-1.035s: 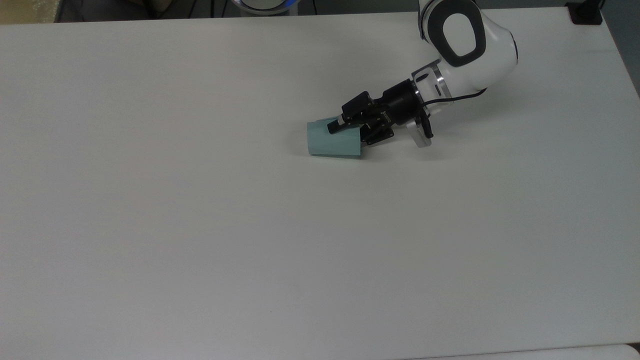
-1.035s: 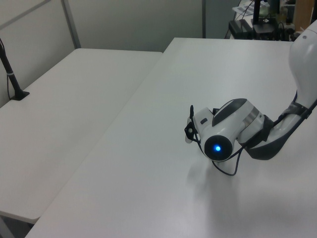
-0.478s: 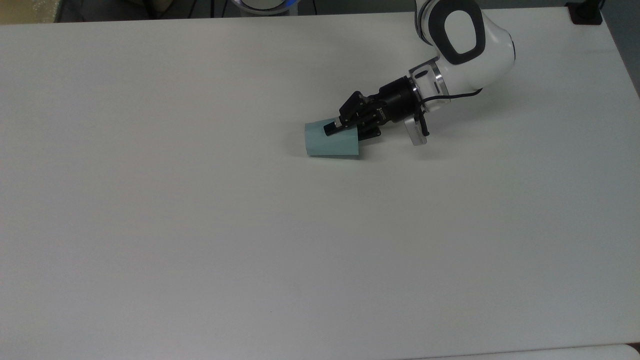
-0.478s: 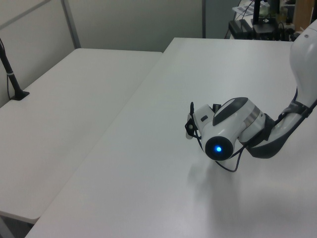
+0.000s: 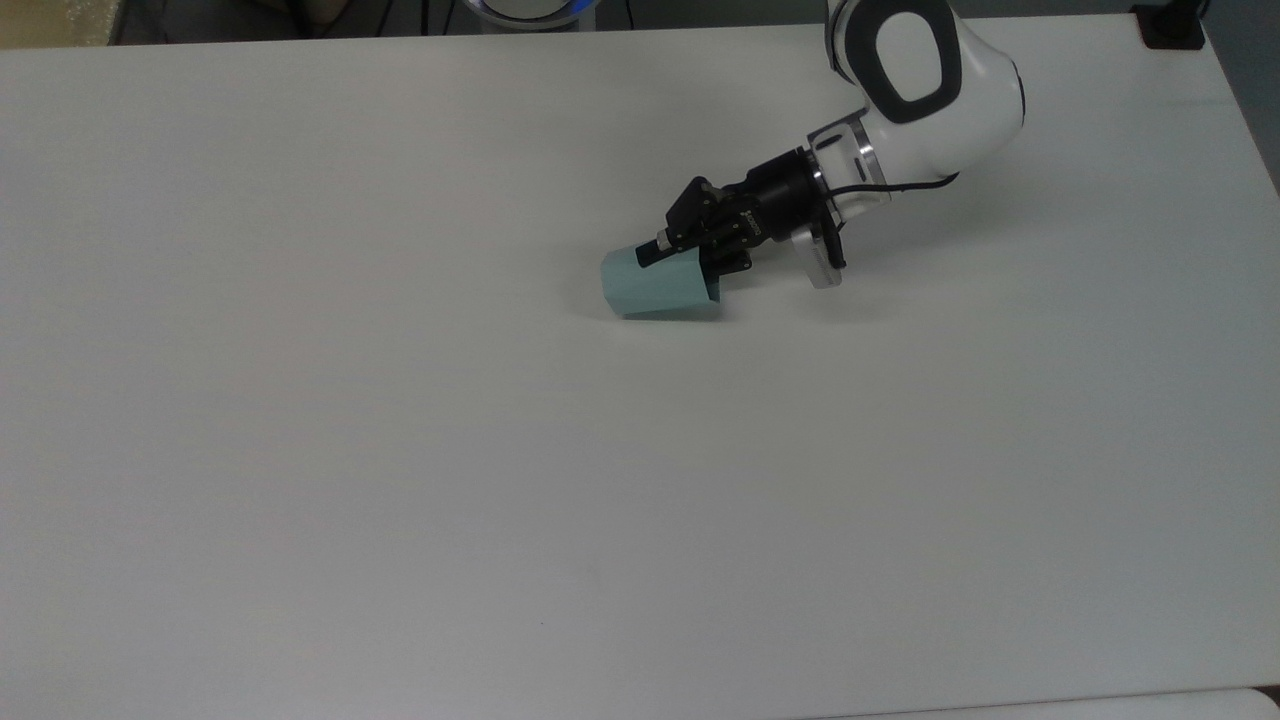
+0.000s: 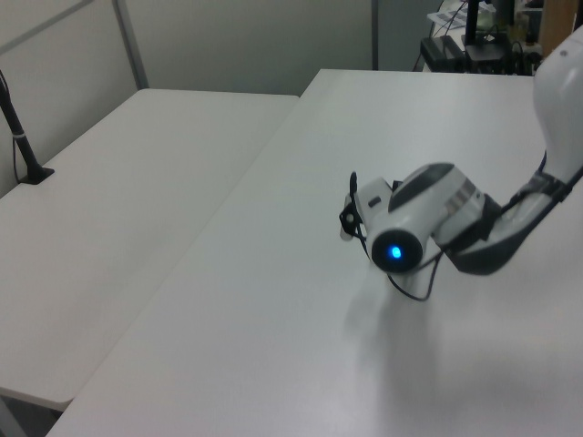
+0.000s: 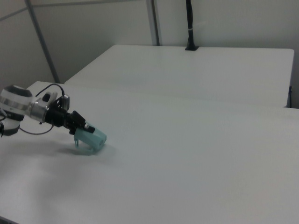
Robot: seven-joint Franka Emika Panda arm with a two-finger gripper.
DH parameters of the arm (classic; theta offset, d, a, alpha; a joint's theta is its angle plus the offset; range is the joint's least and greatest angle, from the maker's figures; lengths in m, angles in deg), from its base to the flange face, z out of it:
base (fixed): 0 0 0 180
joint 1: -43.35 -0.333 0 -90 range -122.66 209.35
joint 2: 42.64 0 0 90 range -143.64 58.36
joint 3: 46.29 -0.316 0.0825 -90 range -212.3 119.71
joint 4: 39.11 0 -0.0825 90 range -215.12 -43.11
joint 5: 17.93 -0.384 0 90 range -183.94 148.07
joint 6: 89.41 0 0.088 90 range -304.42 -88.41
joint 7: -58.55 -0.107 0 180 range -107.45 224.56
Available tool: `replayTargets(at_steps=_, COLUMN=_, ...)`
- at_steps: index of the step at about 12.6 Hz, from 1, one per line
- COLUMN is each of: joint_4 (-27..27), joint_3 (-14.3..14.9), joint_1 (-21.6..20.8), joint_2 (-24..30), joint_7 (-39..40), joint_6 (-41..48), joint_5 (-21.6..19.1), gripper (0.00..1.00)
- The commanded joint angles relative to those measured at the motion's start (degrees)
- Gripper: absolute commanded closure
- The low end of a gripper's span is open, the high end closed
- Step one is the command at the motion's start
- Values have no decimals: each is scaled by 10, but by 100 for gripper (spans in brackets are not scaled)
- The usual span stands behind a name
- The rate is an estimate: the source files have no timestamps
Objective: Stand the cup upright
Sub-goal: 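Lift the cup and rotate it so its base points down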
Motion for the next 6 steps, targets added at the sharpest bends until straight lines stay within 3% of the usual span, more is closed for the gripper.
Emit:
replayTargets(at_steps=1, joint_4=-24, joint_3=-8, joint_1=48, joint_2=92, joint_7=46, joint_6=-44, joint_5=-67, gripper=100)
replayTargets(at_steps=6, joint_4=-47, joint_3=-8, joint_1=113, joint_2=154, joint_7=138, joint_6=-73, joint_5=-192, gripper=100)
